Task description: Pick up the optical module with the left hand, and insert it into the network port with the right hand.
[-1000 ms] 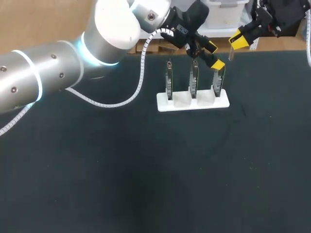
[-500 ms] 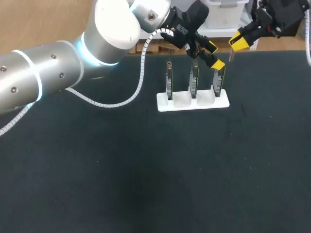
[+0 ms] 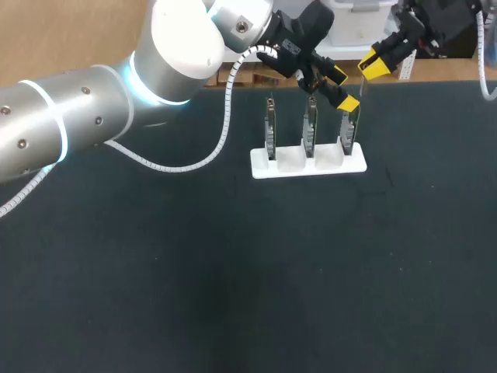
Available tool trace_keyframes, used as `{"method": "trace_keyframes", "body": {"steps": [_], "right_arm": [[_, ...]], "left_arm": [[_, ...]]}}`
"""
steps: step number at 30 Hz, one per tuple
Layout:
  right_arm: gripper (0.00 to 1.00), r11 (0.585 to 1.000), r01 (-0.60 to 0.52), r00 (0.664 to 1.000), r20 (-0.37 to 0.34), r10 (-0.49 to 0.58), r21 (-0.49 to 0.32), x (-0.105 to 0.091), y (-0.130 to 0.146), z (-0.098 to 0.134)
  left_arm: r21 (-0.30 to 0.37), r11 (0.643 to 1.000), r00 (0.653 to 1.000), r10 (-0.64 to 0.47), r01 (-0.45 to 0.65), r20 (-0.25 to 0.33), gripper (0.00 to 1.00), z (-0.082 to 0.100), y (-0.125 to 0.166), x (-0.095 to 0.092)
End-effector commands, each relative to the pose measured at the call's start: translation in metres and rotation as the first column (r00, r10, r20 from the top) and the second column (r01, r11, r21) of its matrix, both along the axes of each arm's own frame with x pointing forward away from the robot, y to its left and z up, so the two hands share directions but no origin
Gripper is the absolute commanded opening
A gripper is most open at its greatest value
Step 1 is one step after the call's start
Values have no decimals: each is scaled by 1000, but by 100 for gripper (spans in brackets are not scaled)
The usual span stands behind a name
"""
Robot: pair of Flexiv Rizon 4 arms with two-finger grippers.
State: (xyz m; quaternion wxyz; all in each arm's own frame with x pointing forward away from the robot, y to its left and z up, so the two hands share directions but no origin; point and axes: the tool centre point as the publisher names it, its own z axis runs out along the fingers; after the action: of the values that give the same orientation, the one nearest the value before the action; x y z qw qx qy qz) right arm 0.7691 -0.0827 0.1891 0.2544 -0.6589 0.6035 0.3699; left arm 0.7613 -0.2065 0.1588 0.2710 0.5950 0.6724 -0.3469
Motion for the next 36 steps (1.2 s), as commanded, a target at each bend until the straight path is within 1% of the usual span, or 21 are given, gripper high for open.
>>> {"method": "trace_keyframes", "body": {"steps": [1, 12, 24, 36], "right_arm": [[0, 1000, -10, 1000, -13, 10, 1, 4, 1, -3], [0, 1000, 9, 999, -35, -9, 0, -1, 3, -10], [0, 999, 45, 999, -24, -45, 1, 0, 9, -11], [0, 998, 64, 998, -21, -64, -2, -1, 8, -12]], "left_arm": [[0, 1000, 1000, 0, 0, 1, 100, 0, 0, 0], [0, 1000, 1000, 0, 0, 1, 100, 0, 0, 0], [0, 1000, 1000, 0, 0, 1, 100, 0, 0, 0], [0, 1000, 1000, 0, 0, 1, 100, 0, 0, 0]]}}
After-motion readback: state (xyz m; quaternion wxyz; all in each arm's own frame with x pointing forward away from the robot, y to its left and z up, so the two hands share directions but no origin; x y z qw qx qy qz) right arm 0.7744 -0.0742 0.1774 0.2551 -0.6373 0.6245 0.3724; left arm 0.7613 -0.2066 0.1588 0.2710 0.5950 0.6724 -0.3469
